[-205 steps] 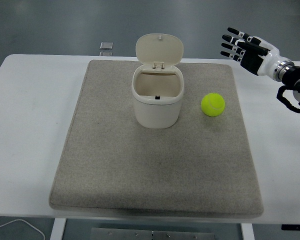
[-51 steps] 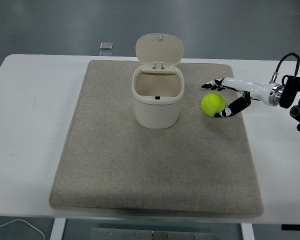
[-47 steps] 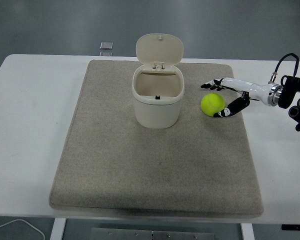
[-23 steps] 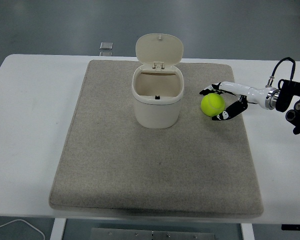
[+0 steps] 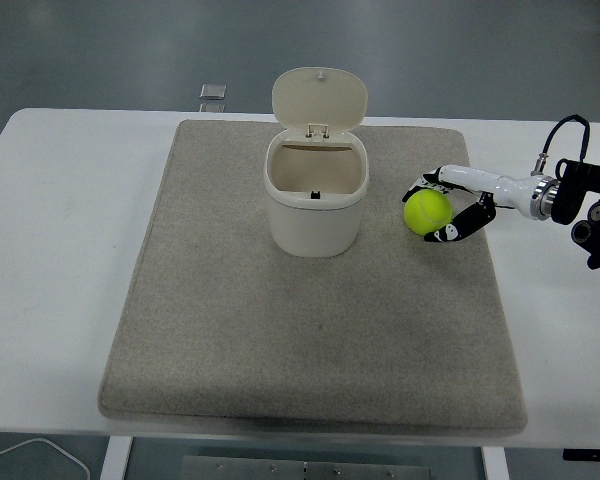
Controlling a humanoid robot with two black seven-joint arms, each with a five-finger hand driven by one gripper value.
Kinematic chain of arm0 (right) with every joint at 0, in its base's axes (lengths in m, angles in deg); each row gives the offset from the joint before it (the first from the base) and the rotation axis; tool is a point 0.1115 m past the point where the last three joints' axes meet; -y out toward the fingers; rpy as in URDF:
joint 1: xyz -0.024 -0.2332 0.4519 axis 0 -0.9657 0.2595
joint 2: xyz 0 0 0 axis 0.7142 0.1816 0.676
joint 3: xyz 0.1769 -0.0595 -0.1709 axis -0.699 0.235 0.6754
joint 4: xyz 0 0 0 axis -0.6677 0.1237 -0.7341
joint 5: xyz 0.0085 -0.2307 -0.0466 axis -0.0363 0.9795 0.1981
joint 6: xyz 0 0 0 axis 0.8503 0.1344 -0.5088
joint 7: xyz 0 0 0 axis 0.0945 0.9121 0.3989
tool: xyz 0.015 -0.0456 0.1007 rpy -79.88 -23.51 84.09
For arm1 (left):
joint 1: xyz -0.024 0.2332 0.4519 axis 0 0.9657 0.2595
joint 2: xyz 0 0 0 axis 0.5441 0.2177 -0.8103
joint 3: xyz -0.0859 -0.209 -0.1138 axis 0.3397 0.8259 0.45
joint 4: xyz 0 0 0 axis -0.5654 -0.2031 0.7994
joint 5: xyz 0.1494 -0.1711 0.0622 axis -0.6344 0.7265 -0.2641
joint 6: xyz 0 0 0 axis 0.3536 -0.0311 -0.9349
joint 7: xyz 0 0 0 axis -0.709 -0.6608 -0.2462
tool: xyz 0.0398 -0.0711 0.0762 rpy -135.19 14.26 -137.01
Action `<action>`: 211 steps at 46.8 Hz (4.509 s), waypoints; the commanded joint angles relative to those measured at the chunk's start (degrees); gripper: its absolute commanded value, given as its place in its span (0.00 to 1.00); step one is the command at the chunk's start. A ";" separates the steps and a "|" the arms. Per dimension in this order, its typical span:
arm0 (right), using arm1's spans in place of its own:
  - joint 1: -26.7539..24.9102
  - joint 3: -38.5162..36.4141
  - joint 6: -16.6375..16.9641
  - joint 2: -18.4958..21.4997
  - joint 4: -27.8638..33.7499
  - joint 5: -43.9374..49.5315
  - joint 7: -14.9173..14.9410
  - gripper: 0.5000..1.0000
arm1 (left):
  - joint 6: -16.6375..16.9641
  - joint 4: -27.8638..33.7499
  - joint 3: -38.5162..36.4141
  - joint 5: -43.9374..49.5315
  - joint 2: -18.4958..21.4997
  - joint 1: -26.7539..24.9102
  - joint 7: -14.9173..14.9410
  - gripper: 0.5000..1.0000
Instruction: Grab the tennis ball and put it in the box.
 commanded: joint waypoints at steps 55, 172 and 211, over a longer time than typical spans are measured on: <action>9.05 -1.40 10.43 -11.39 -18.07 -6.38 9.12 0.00 | 0.01 0.00 0.00 0.05 0.00 0.00 0.00 0.98; 13.27 -0.70 4.46 2.23 -14.38 -9.64 -0.02 0.65 | 0.01 0.00 0.00 0.05 0.00 0.00 0.00 0.98; 14.33 -1.76 15.17 -1.37 -14.47 -14.55 -0.02 0.74 | -0.08 0.00 0.00 -0.03 0.00 0.00 0.00 0.98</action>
